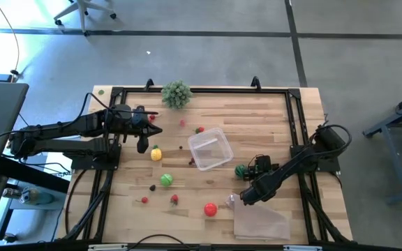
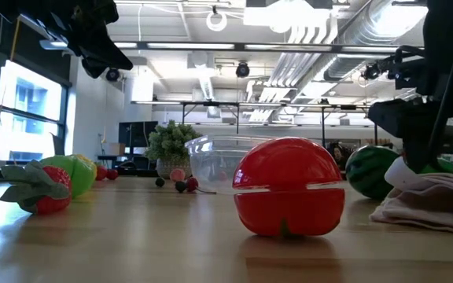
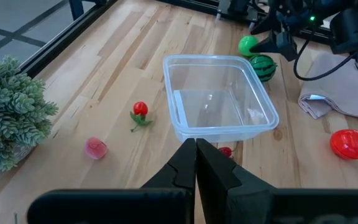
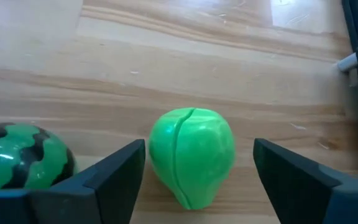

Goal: Pick and placing Produce into tupperware
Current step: Put the green pear into the transparent bin

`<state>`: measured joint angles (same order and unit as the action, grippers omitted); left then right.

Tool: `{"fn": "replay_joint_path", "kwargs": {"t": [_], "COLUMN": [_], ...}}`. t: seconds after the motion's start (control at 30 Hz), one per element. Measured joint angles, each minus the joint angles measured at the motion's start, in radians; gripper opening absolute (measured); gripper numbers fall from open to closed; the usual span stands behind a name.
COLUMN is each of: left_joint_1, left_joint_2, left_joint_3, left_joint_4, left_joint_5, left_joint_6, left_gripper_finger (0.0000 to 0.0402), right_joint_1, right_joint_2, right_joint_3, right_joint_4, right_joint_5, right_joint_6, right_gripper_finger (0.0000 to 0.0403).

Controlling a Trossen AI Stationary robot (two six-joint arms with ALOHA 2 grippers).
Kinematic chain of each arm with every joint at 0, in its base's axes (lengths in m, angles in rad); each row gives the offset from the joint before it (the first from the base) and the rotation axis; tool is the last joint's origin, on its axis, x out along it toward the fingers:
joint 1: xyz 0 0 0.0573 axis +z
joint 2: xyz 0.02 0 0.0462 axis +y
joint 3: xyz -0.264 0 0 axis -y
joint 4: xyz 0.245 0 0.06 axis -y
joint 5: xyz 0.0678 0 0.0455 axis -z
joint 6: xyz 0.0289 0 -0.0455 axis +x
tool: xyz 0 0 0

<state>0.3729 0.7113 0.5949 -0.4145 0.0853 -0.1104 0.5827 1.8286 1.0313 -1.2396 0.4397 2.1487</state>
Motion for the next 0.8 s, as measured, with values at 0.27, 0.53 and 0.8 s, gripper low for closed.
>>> {"fn": "replay_joint_path", "kwargs": {"t": [0.27,0.53,0.8], "left_joint_1": [0.0,0.0,0.0], "left_joint_2": [0.0,0.0,0.0], "left_joint_3": [0.0,0.0,0.0], "left_joint_4": [0.0,0.0,0.0], "left_joint_5": [0.0,0.0,0.0], "left_joint_6": [0.0,0.0,0.0], "left_gripper_finger": [0.0001,0.0001,0.0001], "right_joint_1": [-0.006,-0.007,-0.007], "right_joint_2": [-0.001,-0.009,-0.01], "right_joint_3": [-0.084,-0.122,-0.122], "right_joint_4": [0.143,0.184,0.168], "right_joint_5": [0.007,0.025,0.043], "right_joint_6": [0.009,0.026,0.026], "right_gripper_finger": [0.0292,0.0292,0.0291]}}
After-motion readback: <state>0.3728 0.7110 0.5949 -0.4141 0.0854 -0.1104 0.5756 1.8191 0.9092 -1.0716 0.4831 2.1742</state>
